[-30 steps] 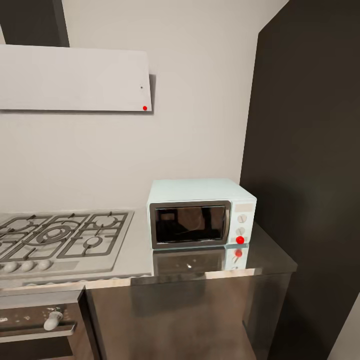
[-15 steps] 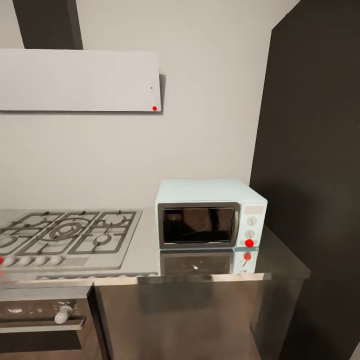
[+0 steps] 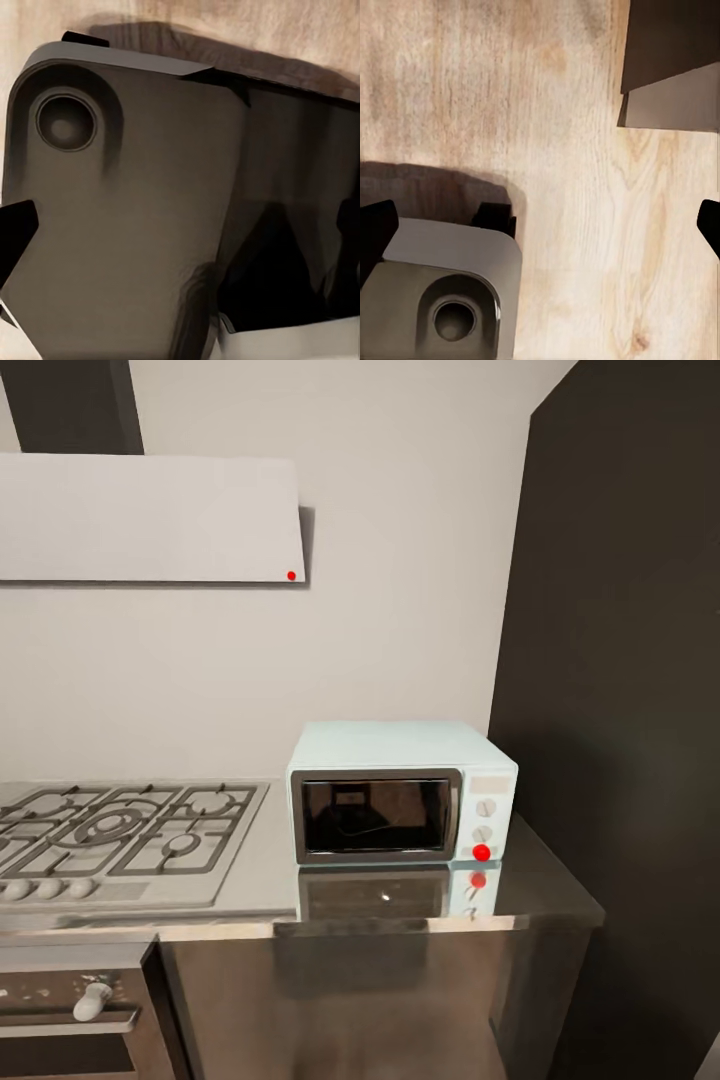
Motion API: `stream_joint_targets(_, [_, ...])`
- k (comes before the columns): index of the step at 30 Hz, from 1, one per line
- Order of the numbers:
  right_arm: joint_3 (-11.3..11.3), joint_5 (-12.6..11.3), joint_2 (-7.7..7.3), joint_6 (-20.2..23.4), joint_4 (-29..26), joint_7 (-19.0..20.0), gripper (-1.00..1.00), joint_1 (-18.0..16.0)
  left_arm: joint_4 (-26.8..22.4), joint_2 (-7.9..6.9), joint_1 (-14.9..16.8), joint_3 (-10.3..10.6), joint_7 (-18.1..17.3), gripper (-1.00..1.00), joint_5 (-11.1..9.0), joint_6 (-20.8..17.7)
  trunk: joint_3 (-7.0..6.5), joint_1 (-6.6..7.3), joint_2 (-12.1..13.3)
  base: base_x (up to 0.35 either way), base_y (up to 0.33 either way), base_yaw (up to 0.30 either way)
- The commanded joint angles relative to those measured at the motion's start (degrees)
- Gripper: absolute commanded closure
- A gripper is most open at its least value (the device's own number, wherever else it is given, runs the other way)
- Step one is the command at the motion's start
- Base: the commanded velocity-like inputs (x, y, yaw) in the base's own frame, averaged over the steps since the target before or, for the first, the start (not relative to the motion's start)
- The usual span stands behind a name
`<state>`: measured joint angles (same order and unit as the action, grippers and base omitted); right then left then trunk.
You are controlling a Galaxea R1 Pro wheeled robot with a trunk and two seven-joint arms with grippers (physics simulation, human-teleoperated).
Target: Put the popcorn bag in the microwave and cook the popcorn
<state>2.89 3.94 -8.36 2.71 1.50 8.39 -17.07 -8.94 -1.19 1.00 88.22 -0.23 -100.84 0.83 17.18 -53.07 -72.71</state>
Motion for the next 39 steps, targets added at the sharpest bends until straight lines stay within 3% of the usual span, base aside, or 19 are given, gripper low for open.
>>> stream_joint_targets(1, [0.3, 0.4, -0.04, -0.1, 0.2, 0.1, -1.00, -0.1, -0.1, -0.04, 0.1, 0.5, 0.1, -1.00, -0.6, 0.1, 0.07, 0.00, 0.0, 0.000, 0.000, 0.000])
stream_joint_targets(19, [0.3, 1.4, 0.75, -0.3, -0.9, 0.7, -1.00, -0.1, -0.1, -0.04, 0.1, 0.5, -0.1, -1.00, -0.7, 0.3, 0.07, 0.00, 0.0, -0.144, 0.000, 0.000])
stream_joint_targets(21, [0.2, 1.1, 0.74, 0.9, -11.7, 0.9, -1.00, -0.1, -0.1, -0.04, 0.1, 0.5, -0.1, -1.00, -0.7, 0.3, 0.07, 0.00, 0.0, -0.002, 0.000, 0.000])
stream_joint_targets(23, [0.0, 0.8, 0.75, 7.0, -23.7, 0.9, -1.00, -0.2, -0.1, -0.04, 0.1, 0.5, -0.1, -1.00, -0.7, 0.2, 0.07, 0.00, 0.0, 0.000, 0.000, 0.000])
stream_joint_targets(24, [-0.1, 0.7, 0.80, 12.9, -31.5, 0.9, -1.00, -0.1, -0.1, -0.07, 0.1, 0.5, -0.2, -1.00, -0.7, 0.2, 0.07, 0.00, 0.0, 0.000, 0.000, 0.000])
stream_joint_targets(26, [-0.3, 0.6, 1.05, 20.8, -42.7, 0.9, -1.00, -0.1, -0.1, -0.11, 0.1, 0.5, -0.2, -1.00, -0.7, 0.2, 0.07, 0.00, 0.0, 0.000, 0.000, 0.000])
stream_joint_targets(28, [-0.3, 0.6, 2.13, 30.0, -59.9, 0.6, -1.00, -0.1, -0.1, -0.07, 0.1, 0.5, -0.2, -1.00, -0.7, 0.2, 0.07, 0.00, 0.0, 0.000, 0.000, 0.000])
stream_joint_targets(29, [-0.3, 0.6, 2.34, 33.5, -65.6, 0.5, -1.00, -0.1, -0.1, -0.07, 0.1, 0.5, -0.2, -1.00, -0.6, 0.2, 0.07, 0.00, 0.0, 0.000, 0.000, 0.000])
stream_joint_targets(34, [-0.5, 0.4, 2.69, 43.6, -83.4, 0.2, -1.00, -0.3, -0.1, -0.13, 0.1, 0.5, -0.5, -1.00, -0.6, 0.1, 0.07, 0.00, 0.0, 0.000, 0.000, 0.000])
stream_joint_targets(36, [-2.1, 0.3, 2.92, 47.7, -88.7, 0.2, -1.00, -1.5, -0.1, -0.17, 0.1, 0.5, -0.5, -1.00, -0.6, 0.1, 0.07, 0.00, 0.0, 0.000, 0.000, 0.000])
stream_joint_targets(39, [-6.6, 0.4, 5.71, 51.0, -91.0, 0.0, -1.00, -8.8, -0.1, -0.16, 0.1, 0.5, -0.5, -1.00, -0.6, 0.1, 0.07, 0.00, 0.0, 0.000, 0.000, 0.000])
